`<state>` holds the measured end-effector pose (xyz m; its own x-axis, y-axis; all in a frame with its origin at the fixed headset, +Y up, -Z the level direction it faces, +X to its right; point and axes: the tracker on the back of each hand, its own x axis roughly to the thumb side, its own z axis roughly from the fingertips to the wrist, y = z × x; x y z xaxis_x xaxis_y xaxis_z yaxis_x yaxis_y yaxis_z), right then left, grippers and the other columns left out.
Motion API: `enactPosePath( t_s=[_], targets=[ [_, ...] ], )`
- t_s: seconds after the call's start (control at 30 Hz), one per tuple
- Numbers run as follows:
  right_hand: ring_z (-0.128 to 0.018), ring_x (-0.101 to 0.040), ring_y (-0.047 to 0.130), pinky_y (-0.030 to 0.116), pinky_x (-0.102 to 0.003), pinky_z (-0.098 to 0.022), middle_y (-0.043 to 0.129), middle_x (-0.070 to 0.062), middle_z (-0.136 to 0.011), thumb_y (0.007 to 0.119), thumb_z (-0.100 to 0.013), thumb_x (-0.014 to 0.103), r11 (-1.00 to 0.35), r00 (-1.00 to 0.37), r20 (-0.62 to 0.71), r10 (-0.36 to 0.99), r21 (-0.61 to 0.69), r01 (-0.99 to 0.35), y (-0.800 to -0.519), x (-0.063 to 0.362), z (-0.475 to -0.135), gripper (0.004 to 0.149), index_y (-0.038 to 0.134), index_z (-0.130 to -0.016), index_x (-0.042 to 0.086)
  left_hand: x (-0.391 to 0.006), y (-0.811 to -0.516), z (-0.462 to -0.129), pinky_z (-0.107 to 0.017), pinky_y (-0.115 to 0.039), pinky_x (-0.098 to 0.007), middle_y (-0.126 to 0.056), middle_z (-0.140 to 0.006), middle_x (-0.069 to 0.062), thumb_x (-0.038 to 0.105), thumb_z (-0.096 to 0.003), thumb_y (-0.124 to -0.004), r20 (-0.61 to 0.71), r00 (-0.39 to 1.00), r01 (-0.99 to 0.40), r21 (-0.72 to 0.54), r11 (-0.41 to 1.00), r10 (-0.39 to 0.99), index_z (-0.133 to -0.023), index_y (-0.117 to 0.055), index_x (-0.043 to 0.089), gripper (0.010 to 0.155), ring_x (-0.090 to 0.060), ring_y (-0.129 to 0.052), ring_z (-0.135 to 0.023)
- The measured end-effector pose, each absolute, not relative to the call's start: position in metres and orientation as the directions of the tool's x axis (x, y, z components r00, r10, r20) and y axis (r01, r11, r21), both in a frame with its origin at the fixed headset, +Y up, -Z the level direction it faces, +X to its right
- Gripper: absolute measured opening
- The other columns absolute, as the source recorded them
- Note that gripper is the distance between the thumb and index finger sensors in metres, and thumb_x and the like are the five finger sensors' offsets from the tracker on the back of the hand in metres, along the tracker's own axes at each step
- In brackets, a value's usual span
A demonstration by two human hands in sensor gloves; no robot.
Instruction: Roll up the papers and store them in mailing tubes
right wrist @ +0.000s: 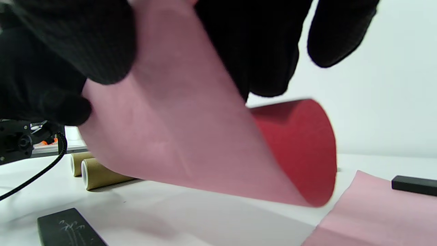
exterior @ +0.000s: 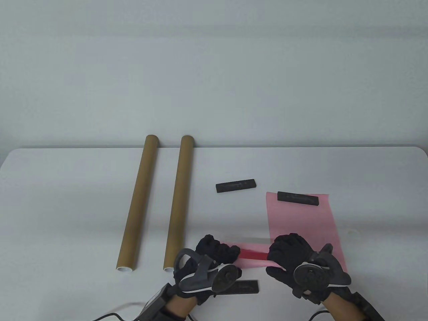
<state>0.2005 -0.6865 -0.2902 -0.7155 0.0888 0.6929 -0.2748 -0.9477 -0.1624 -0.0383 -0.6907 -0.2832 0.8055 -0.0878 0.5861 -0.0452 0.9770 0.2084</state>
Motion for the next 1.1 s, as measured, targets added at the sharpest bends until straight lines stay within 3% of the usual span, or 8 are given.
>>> enactPosePath(
  t_s=[0.17, 0.37, 0.47, 0.57, 0.7, 0.8, 0.9, 1.1],
  targets=[
    [-0.069, -0.042, 0.101, 0.074, -0.068, -0.058, 0.105, -0.01, -0.065, 0.078, -0.045, 0.061, -0.946, -0.698, 0.695, 0.172, -0.083, -0.315, -0.6881, 0.2024, -0.2929, 0.053, 0.101, -0.058, 0.015, -0.036, -0.6882, -0.2811, -0.07, -0.075, -0.048, -0.102, -0.061, 0.01, 0.062, -0.0325, -0.085, 0.583, 0.804, -0.031, 0.239, 0.97, -0.118, -0.086, -0.081, 0.029, 0.062, -0.011, -0.107, -0.056],
    [-0.091, -0.048, 0.082, 0.066, -0.071, -0.063, 0.086, -0.014, -0.094, 0.09, -0.042, 0.051, -0.945, -0.707, 0.705, 0.054, -0.193, -0.264, -0.6861, 0.1992, -0.286, 0.058, 0.085, -0.086, 0.015, -0.0396, -0.6899, -0.2871, -0.067, -0.079, -0.046, -0.105, -0.041, 0.013, 0.065, -0.0326, -0.079, 0.593, 0.805, -0.105, 0.135, 0.985, 0.004, -0.074, -0.091, 0.029, 0.056, -0.008, -0.11, -0.036],
    [-0.088, -0.045, 0.087, 0.067, -0.07, -0.063, 0.091, -0.011, -0.088, 0.089, -0.044, 0.048, -0.937, -0.708, 0.704, 0.054, -0.209, -0.279, -0.684, 0.198, -0.2848, 0.047, 0.09, -0.08, 0.017, -0.0403, -0.6898, -0.2861, -0.068, -0.079, -0.046, -0.105, -0.046, 0.013, 0.066, -0.0325, -0.079, 0.588, 0.809, -0.102, 0.142, 0.985, -0.001, -0.077, -0.09, 0.029, 0.059, -0.009, -0.11, -0.04],
    [-0.08, -0.043, 0.094, 0.07, -0.069, -0.061, 0.098, -0.01, -0.078, 0.085, -0.045, 0.053, -0.943, -0.714, 0.696, 0.073, -0.185, -0.277, -0.6846, 0.1999, -0.2875, 0.046, 0.096, -0.07, 0.017, -0.0394, -0.6885, -0.2833, -0.072, -0.071, -0.049, -0.099, -0.07, 0.009, 0.064, -0.0326, -0.083, 0.587, 0.807, -0.067, 0.205, 0.976, -0.068, -0.09, -0.077, 0.03, 0.067, -0.014, -0.105, -0.065],
    [-0.069, -0.042, 0.101, 0.074, -0.068, -0.058, 0.105, -0.009, -0.065, 0.079, -0.044, 0.061, -0.941, -0.705, 0.693, 0.153, -0.115, -0.317, -0.686, 0.2029, -0.2915, 0.052, 0.101, -0.057, 0.016, -0.0374, -0.6848, -0.2795, -0.072, -0.071, -0.05, -0.097, -0.067, 0.01, 0.06, -0.0329, -0.087, 0.58, 0.806, -0.046, 0.26, 0.965, -0.118, -0.09, -0.076, 0.03, 0.066, -0.012, -0.104, -0.062],
    [-0.077, -0.045, 0.095, 0.072, -0.069, -0.059, 0.1, -0.012, -0.075, 0.078, -0.043, 0.064, -0.943, -0.707, 0.691, 0.15, -0.116, -0.313, -0.6867, 0.2041, -0.2913, 0.057, 0.099, -0.066, 0.015, -0.0375, -0.6859, -0.2812, -0.07, -0.075, -0.048, -0.102, -0.053, 0.012, 0.062, -0.0326, -0.085, 0.588, 0.804, -0.05, 0.222, 0.974, -0.092, -0.083, -0.084, 0.03, 0.06, -0.009, -0.108, -0.047],
    [-0.089, -0.049, 0.083, 0.066, -0.072, -0.062, 0.085, -0.015, -0.095, 0.087, -0.041, 0.059, -0.942, -0.711, 0.698, 0.082, -0.178, -0.284, -0.684, 0.2026, -0.2879, 0.064, 0.084, -0.088, 0.014, -0.0394, -0.6884, -0.2853, -0.069, -0.076, -0.047, -0.104, -0.046, 0.013, 0.063, -0.0344, -0.079, 0.59, 0.807, -0.08, 0.153, 0.985, -0.026, -0.079, -0.088, 0.03, 0.056, -0.008, -0.109, -0.04],
    [-0.087, -0.045, 0.087, 0.068, -0.07, -0.062, 0.092, -0.012, -0.087, 0.088, -0.045, 0.049, -0.938, -0.721, 0.691, 0.06, -0.208, -0.277, -0.6834, 0.2007, -0.2861, 0.046, 0.091, -0.078, 0.017, -0.0406, -0.6902, -0.2857, -0.072, -0.072, -0.049, -0.1, -0.066, 0.009, 0.065, -0.0338, -0.078, 0.578, 0.815, -0.072, 0.163, 0.984, -0.036, -0.088, -0.08, 0.031, 0.064, -0.014, -0.106, -0.061]
  ],
)
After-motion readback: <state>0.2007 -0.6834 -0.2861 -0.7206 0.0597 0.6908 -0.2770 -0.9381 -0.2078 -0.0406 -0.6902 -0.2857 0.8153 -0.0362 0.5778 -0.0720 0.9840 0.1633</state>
